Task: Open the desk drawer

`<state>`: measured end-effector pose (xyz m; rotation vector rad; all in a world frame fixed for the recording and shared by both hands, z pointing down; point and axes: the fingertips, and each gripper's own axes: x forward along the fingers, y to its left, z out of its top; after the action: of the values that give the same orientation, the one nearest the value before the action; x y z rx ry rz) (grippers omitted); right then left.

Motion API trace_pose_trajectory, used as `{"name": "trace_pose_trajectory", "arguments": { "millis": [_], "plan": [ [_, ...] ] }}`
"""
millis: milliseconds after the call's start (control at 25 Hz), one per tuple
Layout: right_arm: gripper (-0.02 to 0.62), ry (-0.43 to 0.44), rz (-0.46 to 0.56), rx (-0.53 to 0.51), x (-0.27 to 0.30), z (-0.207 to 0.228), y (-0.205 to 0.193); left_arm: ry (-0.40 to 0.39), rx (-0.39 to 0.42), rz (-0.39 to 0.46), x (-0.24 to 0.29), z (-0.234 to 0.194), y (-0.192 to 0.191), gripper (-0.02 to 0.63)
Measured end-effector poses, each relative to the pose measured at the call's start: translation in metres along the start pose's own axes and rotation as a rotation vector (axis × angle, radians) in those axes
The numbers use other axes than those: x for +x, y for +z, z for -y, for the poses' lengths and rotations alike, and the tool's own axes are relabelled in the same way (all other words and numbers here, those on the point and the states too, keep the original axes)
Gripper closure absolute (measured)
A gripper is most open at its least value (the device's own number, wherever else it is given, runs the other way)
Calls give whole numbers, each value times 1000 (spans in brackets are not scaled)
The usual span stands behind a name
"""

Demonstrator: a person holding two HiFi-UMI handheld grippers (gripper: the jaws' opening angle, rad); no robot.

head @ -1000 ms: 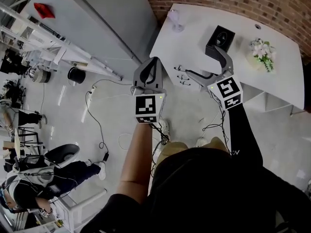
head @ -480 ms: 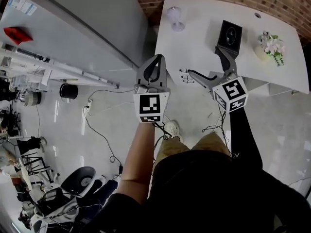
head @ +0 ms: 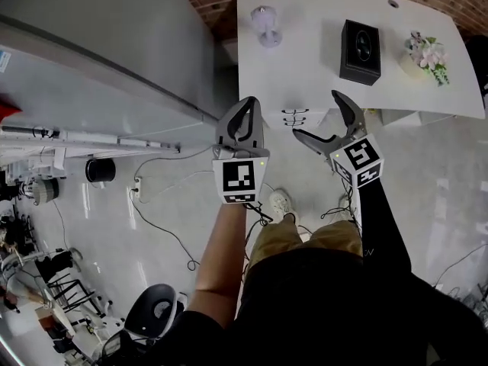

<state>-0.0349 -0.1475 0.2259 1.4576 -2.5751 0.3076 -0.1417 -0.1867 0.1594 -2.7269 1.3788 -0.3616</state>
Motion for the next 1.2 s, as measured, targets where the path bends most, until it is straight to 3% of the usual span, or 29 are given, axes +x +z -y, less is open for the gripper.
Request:
{"name": "trace_pose_trajectory", "arguments": {
  "millis": [480, 840, 1000, 1200],
  "plan": [
    [46, -4, -131, 148, 21, -18, -90, -73, -50, -39, 21, 6, -52, 597],
    [56, -10, -148, 262, 42, -27, -158, -128, -77, -2, 35, 18, -80, 597],
    [58, -8, -142, 314, 48, -17, -192, -104, -82, -17, 44, 25, -107, 597],
    [58, 54, -139, 412, 53, -8, -230, -51, -73, -32, 49, 38, -135, 597]
  ]
}}
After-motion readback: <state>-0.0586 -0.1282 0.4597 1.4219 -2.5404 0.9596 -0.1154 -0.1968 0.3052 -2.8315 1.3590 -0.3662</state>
